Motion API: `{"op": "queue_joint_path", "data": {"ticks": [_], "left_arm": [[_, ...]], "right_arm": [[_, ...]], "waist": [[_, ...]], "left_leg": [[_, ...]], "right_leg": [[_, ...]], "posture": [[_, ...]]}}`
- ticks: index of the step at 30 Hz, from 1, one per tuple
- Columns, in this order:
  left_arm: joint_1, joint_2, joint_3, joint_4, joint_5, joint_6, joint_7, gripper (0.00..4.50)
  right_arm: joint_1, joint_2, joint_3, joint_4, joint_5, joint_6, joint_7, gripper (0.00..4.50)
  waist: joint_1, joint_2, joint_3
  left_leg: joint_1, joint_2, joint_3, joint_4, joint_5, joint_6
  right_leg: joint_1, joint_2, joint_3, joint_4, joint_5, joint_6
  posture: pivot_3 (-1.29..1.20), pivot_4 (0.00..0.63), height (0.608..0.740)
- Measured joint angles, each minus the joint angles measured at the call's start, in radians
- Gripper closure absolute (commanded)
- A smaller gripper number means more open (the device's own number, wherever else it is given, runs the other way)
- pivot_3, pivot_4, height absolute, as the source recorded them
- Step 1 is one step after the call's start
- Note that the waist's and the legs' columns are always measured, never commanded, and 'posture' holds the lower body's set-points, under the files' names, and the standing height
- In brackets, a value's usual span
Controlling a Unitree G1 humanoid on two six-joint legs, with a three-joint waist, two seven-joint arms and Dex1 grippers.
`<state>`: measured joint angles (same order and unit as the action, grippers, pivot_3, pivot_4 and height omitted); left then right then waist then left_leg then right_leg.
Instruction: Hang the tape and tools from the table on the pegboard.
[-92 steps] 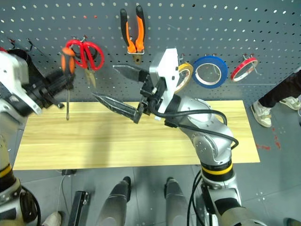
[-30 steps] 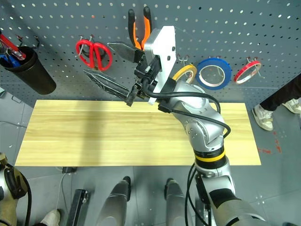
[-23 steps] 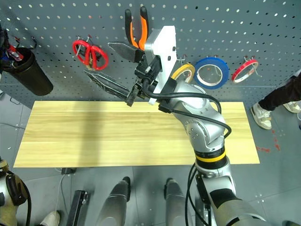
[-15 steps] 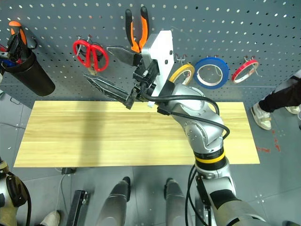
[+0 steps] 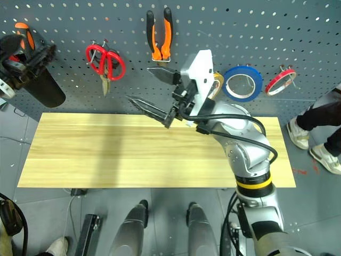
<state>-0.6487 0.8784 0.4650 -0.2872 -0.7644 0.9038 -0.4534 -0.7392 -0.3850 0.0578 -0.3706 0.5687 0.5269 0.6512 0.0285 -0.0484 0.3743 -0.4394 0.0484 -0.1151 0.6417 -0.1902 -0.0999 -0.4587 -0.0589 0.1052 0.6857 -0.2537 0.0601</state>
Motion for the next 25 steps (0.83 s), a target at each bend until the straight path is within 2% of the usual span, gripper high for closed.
{"op": "queue_joint_path", "data": {"ticks": [7, 11, 13, 17, 19, 25], "left_arm": [[0.190, 0.043, 0.013, -0.159, -0.263, 0.264, -0.044, 0.04], [0.330, 0.089, 0.030, -0.240, -0.300, 0.294, -0.086, 0.04], [0.424, 0.110, 0.026, -0.247, -0.254, 0.258, -0.128, 0.04], [0.565, 0.142, -0.011, -0.179, -0.055, 0.042, -0.234, 0.04], [0.582, 0.143, -0.040, -0.120, 0.023, -0.045, -0.273, 0.04], [0.547, 0.136, -0.095, -0.052, 0.096, -0.142, -0.329, 0.04]], "right_arm": [[0.114, -0.115, -0.038, -0.106, 0.016, 0.074, -0.008, 0.00], [0.249, -0.216, -0.075, -0.187, 0.021, 0.101, -0.002, 0.00], [0.338, -0.274, -0.090, -0.198, 0.001, 0.107, 0.009, 0.00], [0.478, -0.335, -0.107, -0.204, -0.066, 0.060, 0.028, 0.00], [0.516, -0.340, -0.107, -0.193, -0.100, 0.033, 0.033, 0.00], [0.536, -0.352, -0.114, -0.162, -0.157, -0.006, 0.036, 0.00]], "waist": [[-0.003, 0.000, 0.000], [0.005, 0.000, 0.000], [0.007, 0.000, 0.000], [0.009, 0.001, 0.000], [0.009, 0.001, 0.000], [0.009, 0.001, 0.000]], "left_leg": [[0.000, 0.000, 0.000, 0.000, 0.000, 0.000], [0.001, 0.000, 0.000, 0.000, 0.000, 0.001], [0.001, 0.000, 0.000, 0.000, 0.000, 0.001], [0.002, 0.000, 0.000, 0.000, 0.001, 0.002], [0.002, 0.000, 0.000, 0.000, 0.002, 0.002], [0.001, 0.000, 0.000, 0.000, 0.004, 0.001]], "right_leg": [[0.000, 0.000, 0.000, 0.000, 0.000, 0.000], [0.001, 0.000, 0.000, -0.002, 0.000, 0.000], [0.001, 0.000, 0.000, -0.002, 0.000, 0.000], [0.002, 0.000, 0.000, -0.003, 0.002, -0.001], [0.002, 0.000, 0.000, -0.004, 0.003, -0.001], [0.003, 0.000, 0.001, -0.006, 0.005, 0.001]], "posture": [[0.22, 0.313, 0.740], [0.20, 0.316, 0.740], [0.19, 0.319, 0.740], [0.18, 0.318, 0.740], [0.18, 0.317, 0.740], [0.16, 0.312, 0.740]]}}
